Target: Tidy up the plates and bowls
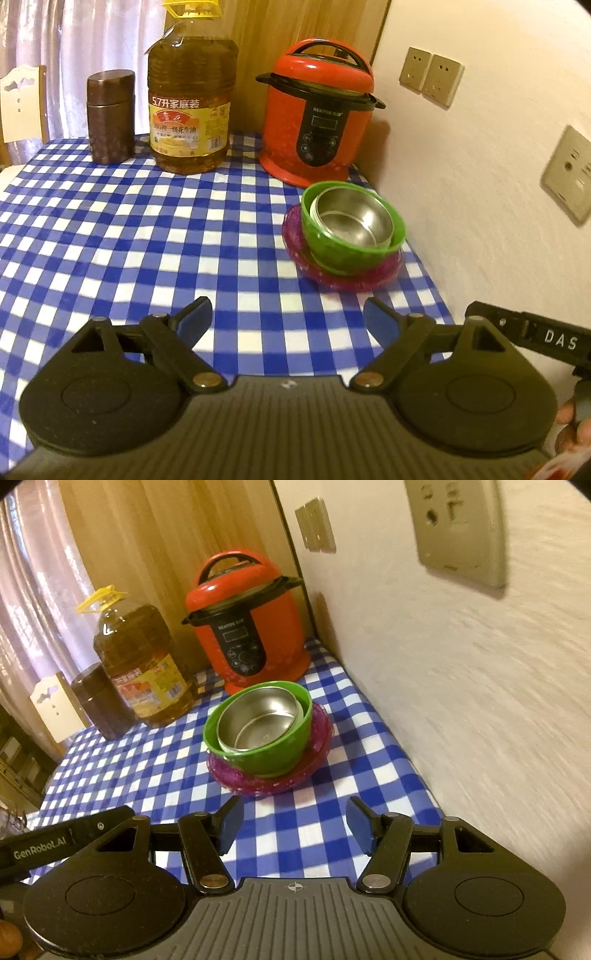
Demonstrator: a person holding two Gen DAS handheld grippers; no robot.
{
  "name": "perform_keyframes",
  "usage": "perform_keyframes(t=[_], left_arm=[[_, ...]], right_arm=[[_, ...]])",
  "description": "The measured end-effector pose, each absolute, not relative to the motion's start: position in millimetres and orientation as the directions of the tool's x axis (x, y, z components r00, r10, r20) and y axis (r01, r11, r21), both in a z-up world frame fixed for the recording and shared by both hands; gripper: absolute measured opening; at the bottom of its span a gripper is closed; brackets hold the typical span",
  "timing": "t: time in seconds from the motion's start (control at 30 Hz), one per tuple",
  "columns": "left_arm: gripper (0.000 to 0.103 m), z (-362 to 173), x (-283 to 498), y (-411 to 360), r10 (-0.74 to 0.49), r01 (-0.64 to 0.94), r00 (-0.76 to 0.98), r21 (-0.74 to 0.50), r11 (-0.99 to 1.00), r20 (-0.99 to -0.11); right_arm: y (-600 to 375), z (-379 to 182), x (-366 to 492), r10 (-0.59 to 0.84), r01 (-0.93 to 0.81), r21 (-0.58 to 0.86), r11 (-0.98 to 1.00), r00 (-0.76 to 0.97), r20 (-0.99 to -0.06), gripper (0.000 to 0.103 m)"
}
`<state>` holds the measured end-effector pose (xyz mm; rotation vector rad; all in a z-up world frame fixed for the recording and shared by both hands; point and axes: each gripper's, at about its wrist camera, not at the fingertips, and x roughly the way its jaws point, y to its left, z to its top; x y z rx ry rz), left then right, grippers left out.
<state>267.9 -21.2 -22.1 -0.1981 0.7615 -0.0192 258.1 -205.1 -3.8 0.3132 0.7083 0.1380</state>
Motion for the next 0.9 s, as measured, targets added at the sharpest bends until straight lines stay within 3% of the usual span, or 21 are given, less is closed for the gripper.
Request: perform_keyframes(t=[0.9], left_arm=[[0.086, -8.4, 130.9, -31.8, -0.046, -0.066, 0.737, -0.14, 0.988, -0.674]], right_arm=[[-183.4, -0.2, 122.3, 0.228, -0.091, 0.249, 0.964, 0.765, -0.602, 0.062]])
